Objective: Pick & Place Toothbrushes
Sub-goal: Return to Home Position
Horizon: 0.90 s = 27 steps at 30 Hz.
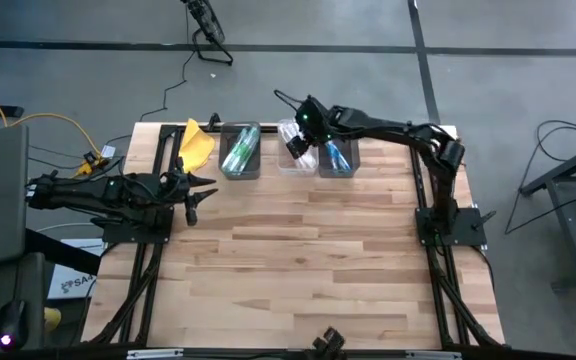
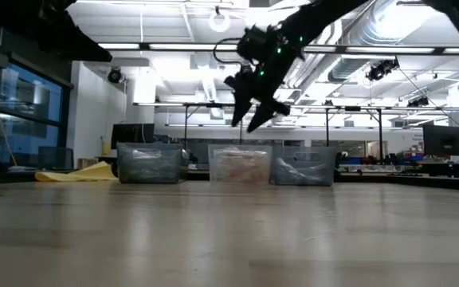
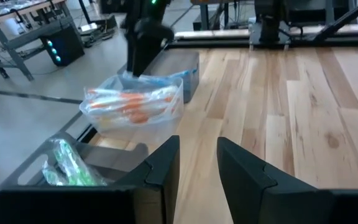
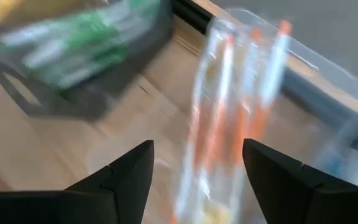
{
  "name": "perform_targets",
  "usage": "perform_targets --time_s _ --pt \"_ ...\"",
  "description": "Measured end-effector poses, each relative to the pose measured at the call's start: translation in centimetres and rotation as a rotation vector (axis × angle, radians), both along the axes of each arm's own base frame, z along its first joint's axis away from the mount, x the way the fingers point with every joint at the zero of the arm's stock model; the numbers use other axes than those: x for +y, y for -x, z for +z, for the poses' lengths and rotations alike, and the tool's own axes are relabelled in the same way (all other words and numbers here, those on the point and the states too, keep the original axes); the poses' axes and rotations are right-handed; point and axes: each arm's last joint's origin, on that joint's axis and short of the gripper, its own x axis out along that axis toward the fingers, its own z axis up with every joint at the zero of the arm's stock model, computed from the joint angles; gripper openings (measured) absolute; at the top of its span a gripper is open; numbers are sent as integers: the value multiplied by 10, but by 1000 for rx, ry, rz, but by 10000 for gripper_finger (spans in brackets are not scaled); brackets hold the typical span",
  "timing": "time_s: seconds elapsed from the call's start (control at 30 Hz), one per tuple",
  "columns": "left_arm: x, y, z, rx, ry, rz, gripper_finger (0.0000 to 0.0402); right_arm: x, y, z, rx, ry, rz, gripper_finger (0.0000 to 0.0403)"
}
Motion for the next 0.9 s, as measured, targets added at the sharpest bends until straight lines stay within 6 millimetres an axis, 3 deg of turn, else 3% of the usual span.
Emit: perform_targets --time_s 0.1,0.23,0.37,0.57,0.7,0.9 --pt "1 5 -3 22 9 7 101 23 5 10 102 80 -11 239" --pt "1 11 -16 -7 27 20 101 72 11 7 149 208 32 239" --pt "2 19 -28 -51 32 19 101 121 25 -11 -1 179 155 239" --pt "1 18 -48 -197 75 -37 101 180 62 -42 -259 137 259 238" --pt "0 10 -68 -230 60 -42 101 206 86 -52 -410 199 243 238" --pt "0 5 -82 -272 62 -27 101 217 126 -74 -605 186 306 238"
